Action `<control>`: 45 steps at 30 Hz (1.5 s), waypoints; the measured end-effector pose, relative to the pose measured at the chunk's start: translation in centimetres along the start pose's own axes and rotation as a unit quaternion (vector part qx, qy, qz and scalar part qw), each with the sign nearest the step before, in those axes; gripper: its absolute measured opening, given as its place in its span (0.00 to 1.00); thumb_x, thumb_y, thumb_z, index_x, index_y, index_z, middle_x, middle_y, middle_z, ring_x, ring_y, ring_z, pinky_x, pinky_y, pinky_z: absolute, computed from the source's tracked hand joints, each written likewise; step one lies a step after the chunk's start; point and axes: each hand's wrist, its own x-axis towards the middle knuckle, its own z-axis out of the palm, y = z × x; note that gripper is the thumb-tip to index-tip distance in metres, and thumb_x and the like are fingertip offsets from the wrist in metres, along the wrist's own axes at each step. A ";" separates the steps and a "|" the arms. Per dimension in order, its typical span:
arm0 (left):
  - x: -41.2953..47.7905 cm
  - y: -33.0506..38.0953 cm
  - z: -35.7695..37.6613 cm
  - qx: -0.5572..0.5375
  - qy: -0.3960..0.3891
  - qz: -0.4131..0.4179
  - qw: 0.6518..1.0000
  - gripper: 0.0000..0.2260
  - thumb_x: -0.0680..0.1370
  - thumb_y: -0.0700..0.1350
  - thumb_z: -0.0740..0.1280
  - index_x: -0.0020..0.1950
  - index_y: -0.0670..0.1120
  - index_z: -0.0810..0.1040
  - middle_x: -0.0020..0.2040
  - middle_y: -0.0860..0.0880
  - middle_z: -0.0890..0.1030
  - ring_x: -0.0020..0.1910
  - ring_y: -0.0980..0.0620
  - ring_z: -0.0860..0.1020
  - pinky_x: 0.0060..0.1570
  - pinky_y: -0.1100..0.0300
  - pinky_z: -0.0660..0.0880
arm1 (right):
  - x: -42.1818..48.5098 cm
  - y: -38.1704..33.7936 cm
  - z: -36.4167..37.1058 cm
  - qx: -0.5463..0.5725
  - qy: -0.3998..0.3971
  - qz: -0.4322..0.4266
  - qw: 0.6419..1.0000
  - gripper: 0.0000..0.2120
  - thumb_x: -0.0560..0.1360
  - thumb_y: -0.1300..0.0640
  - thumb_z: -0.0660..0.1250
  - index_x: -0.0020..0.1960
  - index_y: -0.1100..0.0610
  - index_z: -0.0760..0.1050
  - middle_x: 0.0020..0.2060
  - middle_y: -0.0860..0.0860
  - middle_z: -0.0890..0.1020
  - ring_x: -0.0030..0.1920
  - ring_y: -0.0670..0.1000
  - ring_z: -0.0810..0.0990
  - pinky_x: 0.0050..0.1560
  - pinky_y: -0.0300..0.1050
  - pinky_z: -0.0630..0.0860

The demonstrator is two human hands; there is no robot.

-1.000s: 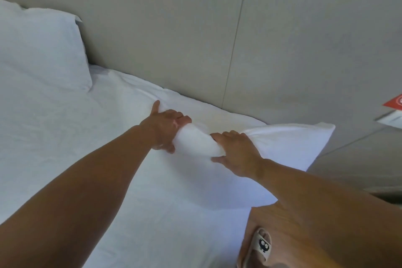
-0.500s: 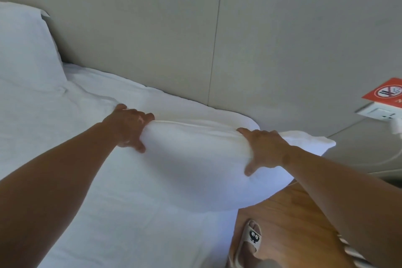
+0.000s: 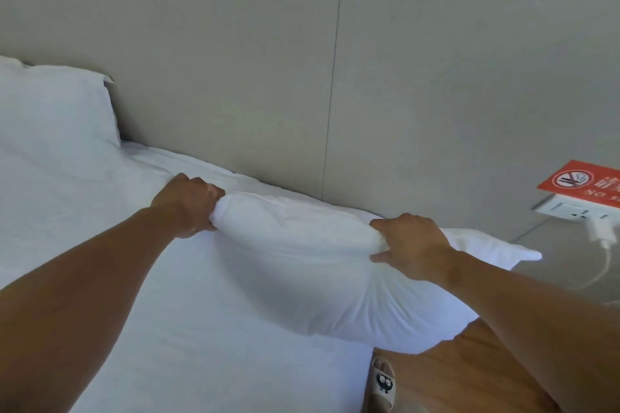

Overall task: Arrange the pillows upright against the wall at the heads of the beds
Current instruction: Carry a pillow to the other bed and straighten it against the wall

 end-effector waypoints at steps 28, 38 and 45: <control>22.7 -9.1 -0.7 -0.038 -0.092 -0.097 0.990 0.28 0.78 0.43 0.64 0.78 0.56 0.66 0.77 0.56 0.70 0.78 0.51 0.64 0.76 0.42 0.61 | 24.6 2.3 -2.4 0.075 0.023 0.012 0.997 0.29 0.75 0.43 0.71 0.73 0.50 0.70 0.67 0.51 0.79 0.67 0.57 0.76 0.67 0.51 0.72; 27.0 -8.9 1.0 -0.050 -0.065 -0.104 0.991 0.29 0.77 0.49 0.68 0.78 0.57 0.66 0.76 0.52 0.72 0.76 0.48 0.69 0.69 0.36 0.67 | 23.5 2.6 0.8 0.084 0.024 0.068 0.994 0.46 0.66 0.22 0.62 0.77 0.42 0.59 0.72 0.48 0.74 0.69 0.55 0.74 0.67 0.53 0.70; 28.0 -10.8 -1.8 -0.107 -0.016 -0.062 0.992 0.07 0.75 0.49 0.73 0.53 0.52 0.82 0.52 0.46 0.84 0.54 0.41 0.82 0.48 0.52 0.78 | 24.2 4.3 -0.6 0.080 0.060 0.040 0.994 0.33 0.69 0.24 0.65 0.66 0.44 0.72 0.56 0.47 0.84 0.57 0.55 0.83 0.51 0.49 0.76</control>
